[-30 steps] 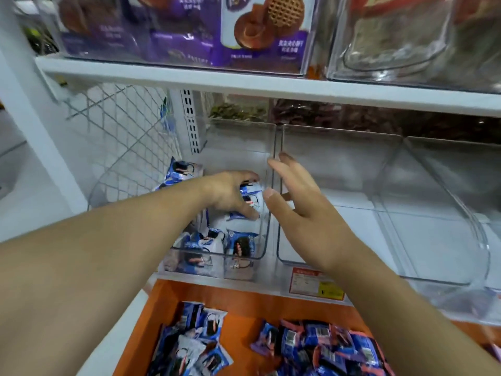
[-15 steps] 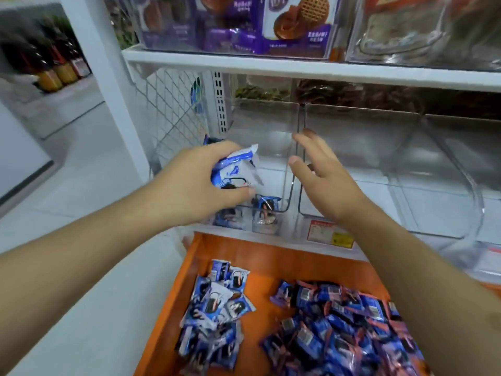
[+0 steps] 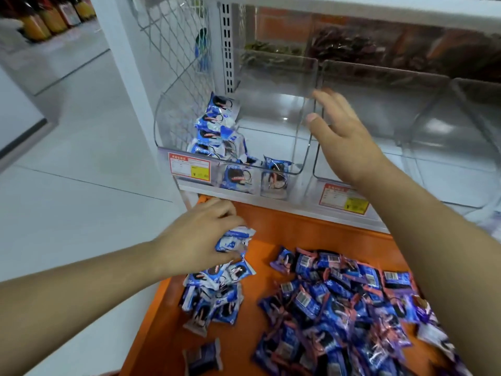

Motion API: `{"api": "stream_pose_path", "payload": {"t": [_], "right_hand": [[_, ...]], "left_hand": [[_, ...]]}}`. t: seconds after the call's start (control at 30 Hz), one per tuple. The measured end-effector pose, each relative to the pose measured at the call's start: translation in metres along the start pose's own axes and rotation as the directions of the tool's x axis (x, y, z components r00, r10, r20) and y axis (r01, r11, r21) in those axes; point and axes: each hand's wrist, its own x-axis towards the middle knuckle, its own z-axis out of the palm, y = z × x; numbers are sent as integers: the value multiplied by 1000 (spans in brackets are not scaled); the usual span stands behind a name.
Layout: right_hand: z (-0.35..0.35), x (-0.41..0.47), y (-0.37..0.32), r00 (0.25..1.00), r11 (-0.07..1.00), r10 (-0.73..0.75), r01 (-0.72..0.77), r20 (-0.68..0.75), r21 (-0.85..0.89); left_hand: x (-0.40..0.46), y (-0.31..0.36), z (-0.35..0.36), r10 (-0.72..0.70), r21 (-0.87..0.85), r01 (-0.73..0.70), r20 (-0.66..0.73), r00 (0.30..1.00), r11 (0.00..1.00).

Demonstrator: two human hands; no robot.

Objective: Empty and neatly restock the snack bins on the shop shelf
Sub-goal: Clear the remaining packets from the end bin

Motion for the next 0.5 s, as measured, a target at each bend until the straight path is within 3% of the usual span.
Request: {"api": "stream_pose_path", "payload": {"t": [0.13, 0.23, 0.4, 0.5], "right_hand": [[1, 2, 0, 1000, 1000, 4, -4, -3, -19], [1, 2, 0, 1000, 1000, -2, 2, 11, -27], [1, 1, 0, 999, 999, -31, 32, 15, -19], [0, -2, -1, 999, 999, -44, 44, 13, -21]], "left_hand": [[8, -26, 32, -164, 104, 150, 148, 975, 983], [0, -34, 35, -155, 117, 136, 164, 974, 984], [-14, -5, -13, -72, -60, 82, 161, 984, 995], [-17, 15, -57, -74, -193, 78, 24, 997, 978]]}}
